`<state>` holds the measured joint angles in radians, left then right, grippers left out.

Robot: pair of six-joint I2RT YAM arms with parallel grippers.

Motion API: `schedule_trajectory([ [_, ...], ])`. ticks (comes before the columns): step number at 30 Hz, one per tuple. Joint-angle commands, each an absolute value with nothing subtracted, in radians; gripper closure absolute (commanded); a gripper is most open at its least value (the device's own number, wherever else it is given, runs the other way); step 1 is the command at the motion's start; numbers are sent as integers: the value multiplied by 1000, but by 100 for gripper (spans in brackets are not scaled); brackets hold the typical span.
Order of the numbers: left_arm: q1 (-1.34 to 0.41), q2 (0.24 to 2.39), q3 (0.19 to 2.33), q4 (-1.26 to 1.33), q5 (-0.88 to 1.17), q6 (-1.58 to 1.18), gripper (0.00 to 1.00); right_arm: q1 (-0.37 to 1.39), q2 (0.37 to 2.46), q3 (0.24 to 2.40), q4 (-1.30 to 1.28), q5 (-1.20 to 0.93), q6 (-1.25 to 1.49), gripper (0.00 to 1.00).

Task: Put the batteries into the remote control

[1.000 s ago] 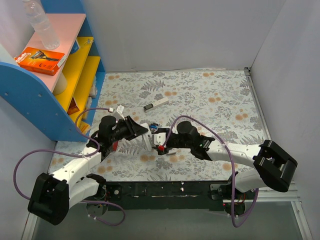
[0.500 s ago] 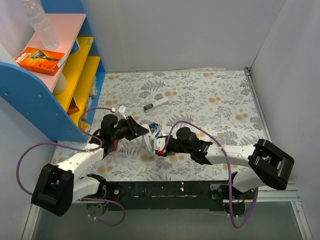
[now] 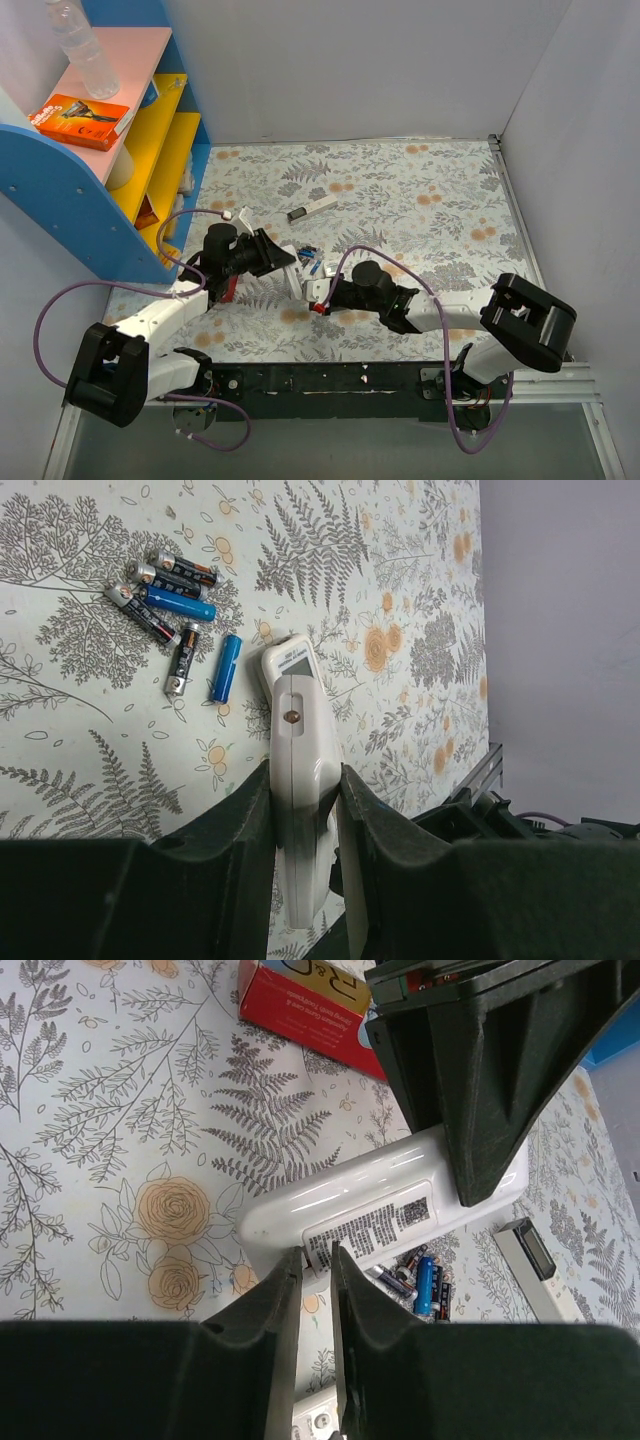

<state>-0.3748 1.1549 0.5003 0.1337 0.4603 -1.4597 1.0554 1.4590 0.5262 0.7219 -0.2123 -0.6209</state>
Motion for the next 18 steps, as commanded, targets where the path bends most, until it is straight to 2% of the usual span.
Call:
schedule_trajectory([
  [1, -403, 1140, 535, 9, 497, -1433, 100, 1043, 1474, 546, 871, -106, -637, 78],
  [13, -405, 1134, 535, -40, 373, -1419, 100, 1045, 1494, 552, 841, -118, -626, 78],
  [15, -403, 1121, 534, -37, 354, -1422, 100, 1045, 1480, 549, 813, -143, -615, 76],
  [18, -403, 1106, 534, -29, 347, -1422, 100, 1048, 1447, 540, 766, -178, -604, 66],
])
